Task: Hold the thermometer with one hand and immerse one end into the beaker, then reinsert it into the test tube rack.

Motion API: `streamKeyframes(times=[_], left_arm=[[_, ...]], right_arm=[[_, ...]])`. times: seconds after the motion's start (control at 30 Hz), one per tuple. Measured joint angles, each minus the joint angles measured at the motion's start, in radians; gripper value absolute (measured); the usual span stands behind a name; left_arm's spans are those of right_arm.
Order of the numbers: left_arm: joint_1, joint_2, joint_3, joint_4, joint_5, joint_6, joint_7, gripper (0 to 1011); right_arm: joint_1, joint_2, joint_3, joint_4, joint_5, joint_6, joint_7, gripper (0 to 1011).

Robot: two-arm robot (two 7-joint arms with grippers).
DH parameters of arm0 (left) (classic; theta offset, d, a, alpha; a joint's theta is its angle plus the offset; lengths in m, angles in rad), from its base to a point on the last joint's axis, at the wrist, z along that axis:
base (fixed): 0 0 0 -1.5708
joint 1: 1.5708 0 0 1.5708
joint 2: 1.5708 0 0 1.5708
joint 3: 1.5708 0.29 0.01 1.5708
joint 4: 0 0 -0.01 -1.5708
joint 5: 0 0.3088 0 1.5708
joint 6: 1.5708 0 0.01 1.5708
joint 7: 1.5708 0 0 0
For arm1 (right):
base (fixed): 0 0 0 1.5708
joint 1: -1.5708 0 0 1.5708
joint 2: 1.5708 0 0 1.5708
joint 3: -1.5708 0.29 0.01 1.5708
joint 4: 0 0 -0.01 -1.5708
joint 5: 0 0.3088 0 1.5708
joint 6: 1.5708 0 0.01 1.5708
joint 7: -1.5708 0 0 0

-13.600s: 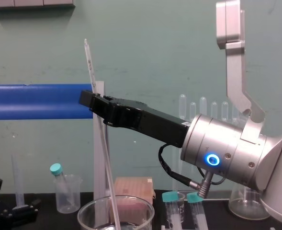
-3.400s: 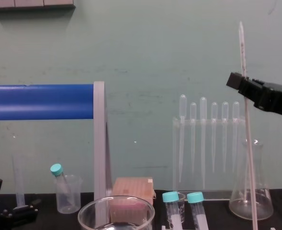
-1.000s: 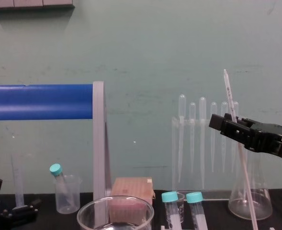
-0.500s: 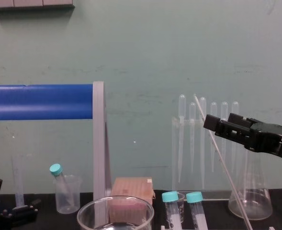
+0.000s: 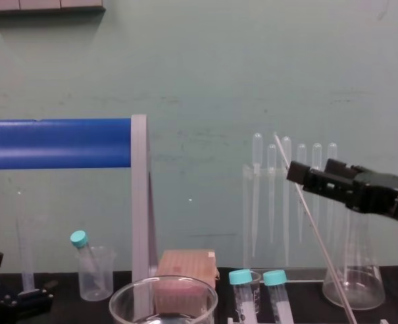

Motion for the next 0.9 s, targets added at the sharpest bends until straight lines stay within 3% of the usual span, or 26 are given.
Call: streamKeyframes(times=[0.1,0.3,0.53,0.73,0.9], left_arm=[[0.000,0.000,0.000,0.000,0.000,0.000,0.000,1008],[0.000,0.000,0.000,0.000,0.000,0.000,0.000,1008],[0.000,0.000,0.000,0.000,0.000,0.000,0.000,1008],[0.000,0.000,0.000,0.000,0.000,0.000,0.000,1008],[0.000,0.000,0.000,0.000,0.000,0.000,0.000,1008]], right_arm=[[-0.017,0.008,0.015,-0.034,-0.033,-0.010,-0.050,1002],[-0.089,0.022,0.077,-0.136,-0.158,-0.035,-0.231,1003],[-0.185,0.028,0.135,-0.211,-0.293,0.012,-0.412,1002],[-0.238,0.018,0.158,-0.206,-0.340,0.048,-0.475,1002],[-0.265,0.004,0.171,-0.181,-0.352,0.061,-0.490,1002]])
